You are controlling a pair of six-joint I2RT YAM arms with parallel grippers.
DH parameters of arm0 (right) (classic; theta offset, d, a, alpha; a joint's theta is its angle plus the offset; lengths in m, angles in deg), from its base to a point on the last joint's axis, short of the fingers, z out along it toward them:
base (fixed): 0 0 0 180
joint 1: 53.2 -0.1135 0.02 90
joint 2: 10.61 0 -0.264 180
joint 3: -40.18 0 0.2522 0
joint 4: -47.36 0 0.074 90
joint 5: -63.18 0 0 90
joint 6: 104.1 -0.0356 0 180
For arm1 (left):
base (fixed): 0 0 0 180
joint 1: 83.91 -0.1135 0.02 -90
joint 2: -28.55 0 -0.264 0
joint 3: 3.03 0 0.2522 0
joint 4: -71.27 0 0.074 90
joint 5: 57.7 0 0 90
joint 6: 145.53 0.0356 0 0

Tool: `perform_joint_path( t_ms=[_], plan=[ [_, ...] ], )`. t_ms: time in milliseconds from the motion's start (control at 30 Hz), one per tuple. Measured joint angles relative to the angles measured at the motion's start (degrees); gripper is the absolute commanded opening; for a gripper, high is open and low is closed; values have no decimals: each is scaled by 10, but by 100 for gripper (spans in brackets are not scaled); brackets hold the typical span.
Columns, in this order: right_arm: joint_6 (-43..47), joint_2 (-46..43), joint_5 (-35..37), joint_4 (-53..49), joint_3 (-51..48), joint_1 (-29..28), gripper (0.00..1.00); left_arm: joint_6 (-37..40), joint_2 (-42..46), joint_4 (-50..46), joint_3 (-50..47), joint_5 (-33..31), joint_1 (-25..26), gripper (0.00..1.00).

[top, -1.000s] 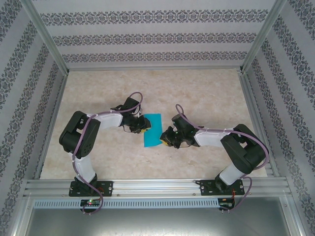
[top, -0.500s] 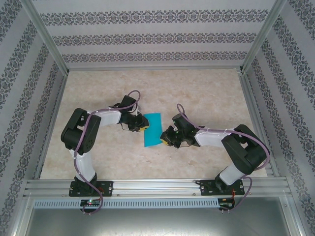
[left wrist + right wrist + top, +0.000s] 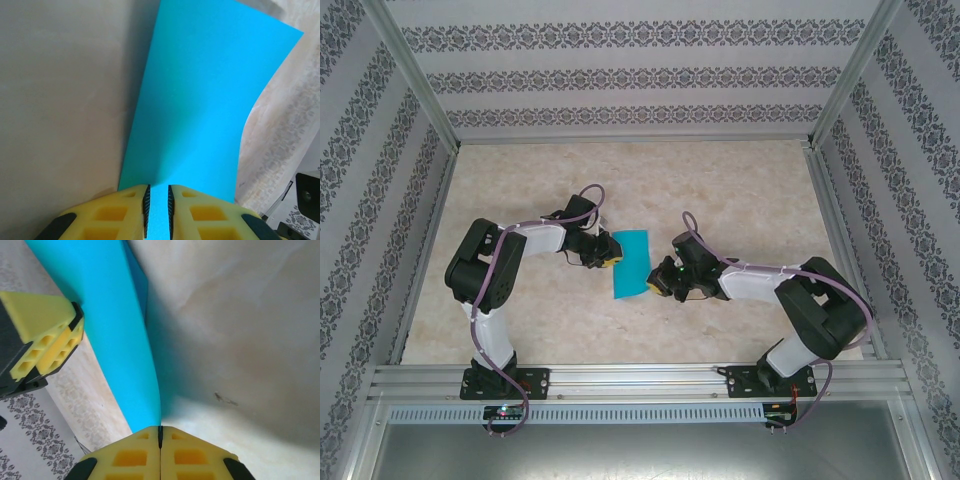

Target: Fold a paper plane with a square sheet of paper (pick it up from the middle)

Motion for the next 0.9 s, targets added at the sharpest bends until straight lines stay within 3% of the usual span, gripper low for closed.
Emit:
perform_joint_path(
  t_ms=[500,900],
  plan=[
    [8,99,-15,13,108,-2,2,27,11,-37,35,-3,0,24],
    [37,148,-24,14,148,-13,3,41,-17,-44,79,-24,0,20]
  ],
)
